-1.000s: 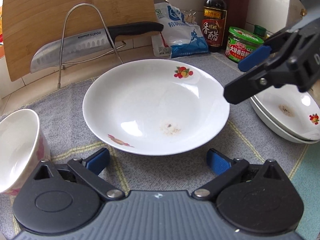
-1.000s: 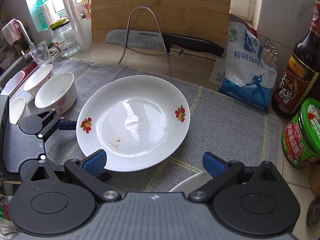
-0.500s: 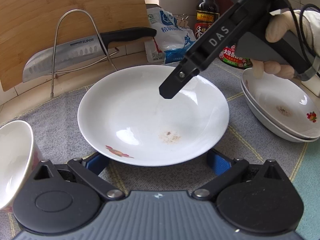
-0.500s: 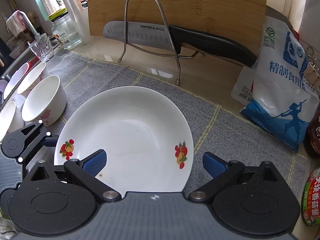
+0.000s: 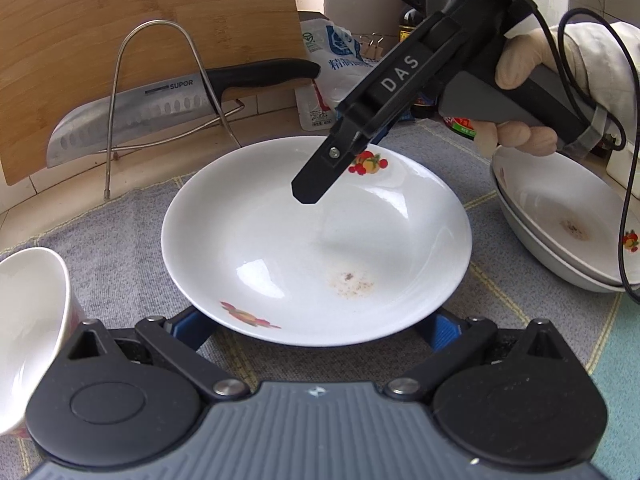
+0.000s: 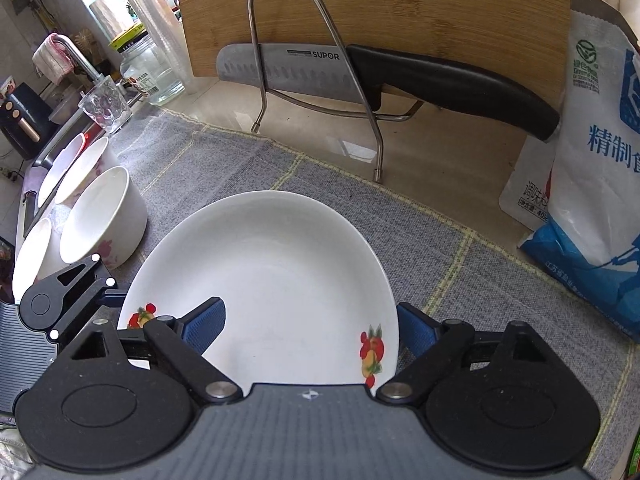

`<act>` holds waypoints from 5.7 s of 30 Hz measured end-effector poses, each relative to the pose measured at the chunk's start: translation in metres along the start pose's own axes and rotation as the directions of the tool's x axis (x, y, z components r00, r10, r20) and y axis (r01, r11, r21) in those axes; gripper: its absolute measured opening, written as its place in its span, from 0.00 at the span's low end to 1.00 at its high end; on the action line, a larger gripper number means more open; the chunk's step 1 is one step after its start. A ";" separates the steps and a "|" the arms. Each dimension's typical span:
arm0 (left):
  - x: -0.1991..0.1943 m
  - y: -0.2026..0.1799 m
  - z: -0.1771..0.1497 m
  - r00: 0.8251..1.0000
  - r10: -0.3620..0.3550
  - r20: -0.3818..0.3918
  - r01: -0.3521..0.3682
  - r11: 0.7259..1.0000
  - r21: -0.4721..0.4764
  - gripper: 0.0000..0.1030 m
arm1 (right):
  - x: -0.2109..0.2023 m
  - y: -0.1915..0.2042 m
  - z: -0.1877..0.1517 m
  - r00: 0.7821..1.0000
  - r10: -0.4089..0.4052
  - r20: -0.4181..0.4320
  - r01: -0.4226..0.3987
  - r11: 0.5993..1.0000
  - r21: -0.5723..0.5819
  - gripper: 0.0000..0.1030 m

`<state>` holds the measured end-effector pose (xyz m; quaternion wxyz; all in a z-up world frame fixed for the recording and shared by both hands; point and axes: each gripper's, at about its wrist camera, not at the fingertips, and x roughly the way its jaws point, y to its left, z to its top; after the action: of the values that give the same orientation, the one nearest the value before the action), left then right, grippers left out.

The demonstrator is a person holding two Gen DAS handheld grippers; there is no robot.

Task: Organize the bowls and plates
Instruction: 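Close the right gripper on the flower-print plate rim and lift it toward the stack, then lower the plate onto the plate stack and open the right gripper, then withdraw the right gripper from the plate stack toward the bowls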

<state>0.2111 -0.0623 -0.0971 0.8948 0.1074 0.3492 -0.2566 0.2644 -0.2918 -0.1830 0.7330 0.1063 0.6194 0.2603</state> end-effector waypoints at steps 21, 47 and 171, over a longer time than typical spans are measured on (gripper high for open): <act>0.001 -0.002 0.003 1.000 0.010 -0.024 -0.009 0.999 0.032 0.98 | -0.003 -0.003 0.001 0.997 0.081 0.006 -0.081 0.996 0.044 0.91; -0.071 -0.038 -0.005 0.998 -0.039 -0.039 0.042 0.996 0.080 0.98 | -0.064 0.050 -0.048 0.995 0.076 0.070 -0.080 0.995 0.055 0.92; -0.044 -0.146 0.030 0.977 -0.214 -0.016 0.211 0.948 0.238 0.99 | -0.177 0.049 -0.212 0.889 -0.443 0.115 0.416 0.887 0.201 1.00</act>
<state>0.1227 -0.1800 -0.0472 0.8442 0.1745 0.3212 -0.3920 0.0310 -0.3770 -0.0532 0.8071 0.0488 0.5877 0.0281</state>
